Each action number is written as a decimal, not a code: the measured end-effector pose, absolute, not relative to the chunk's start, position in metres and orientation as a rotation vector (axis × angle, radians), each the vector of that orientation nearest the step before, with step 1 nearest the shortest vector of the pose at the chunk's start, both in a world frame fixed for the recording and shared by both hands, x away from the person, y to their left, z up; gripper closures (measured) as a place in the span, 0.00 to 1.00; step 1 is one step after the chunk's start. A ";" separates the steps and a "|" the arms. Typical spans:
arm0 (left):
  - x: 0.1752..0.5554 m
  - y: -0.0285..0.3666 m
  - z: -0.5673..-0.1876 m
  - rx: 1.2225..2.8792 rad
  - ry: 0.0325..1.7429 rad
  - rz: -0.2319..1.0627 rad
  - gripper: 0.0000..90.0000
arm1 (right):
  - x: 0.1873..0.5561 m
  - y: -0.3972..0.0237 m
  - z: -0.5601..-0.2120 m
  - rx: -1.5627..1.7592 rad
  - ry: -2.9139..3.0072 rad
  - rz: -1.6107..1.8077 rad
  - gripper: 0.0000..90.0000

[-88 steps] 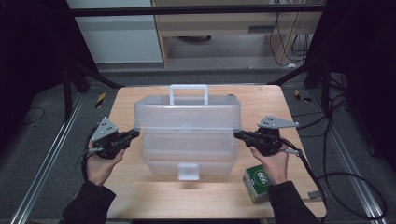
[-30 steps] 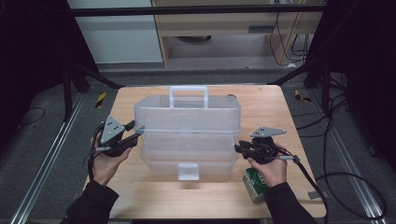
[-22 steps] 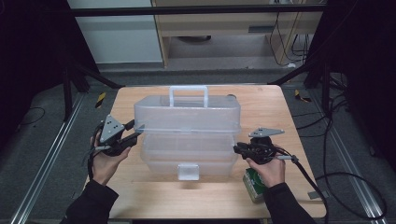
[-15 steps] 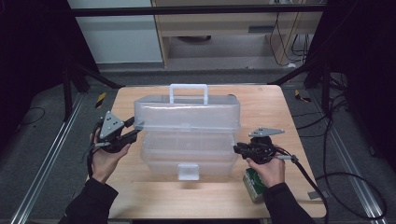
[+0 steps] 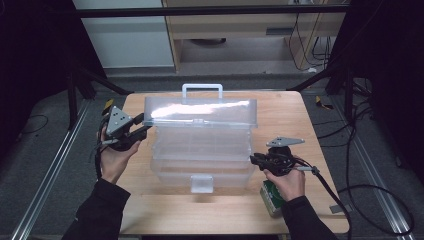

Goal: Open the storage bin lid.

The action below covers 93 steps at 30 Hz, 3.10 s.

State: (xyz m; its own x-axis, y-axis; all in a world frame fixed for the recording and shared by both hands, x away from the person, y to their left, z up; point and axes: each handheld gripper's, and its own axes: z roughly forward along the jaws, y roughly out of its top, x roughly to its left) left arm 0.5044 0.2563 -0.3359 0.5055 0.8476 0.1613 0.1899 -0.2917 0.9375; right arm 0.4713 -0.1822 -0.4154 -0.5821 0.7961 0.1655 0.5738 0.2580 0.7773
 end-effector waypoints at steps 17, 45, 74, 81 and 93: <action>0.528 0.250 -0.320 1.747 0.934 0.872 0.75 | 0.471 -0.182 -0.415 1.264 2.276 1.224 0.84; 0.559 0.243 -0.308 1.728 1.012 0.890 0.84 | 0.473 -0.183 -0.414 1.267 2.289 1.223 0.84; 0.590 0.236 -0.303 1.708 1.053 0.921 0.89 | 0.476 -0.184 -0.414 1.256 2.304 1.216 0.83; 0.597 0.232 -0.299 1.740 1.070 0.947 0.90 | 0.477 -0.184 -0.414 1.253 2.307 1.210 0.83; 0.612 0.230 -0.300 1.734 1.098 0.942 0.92 | 0.477 -0.184 -0.414 1.255 2.312 1.212 0.83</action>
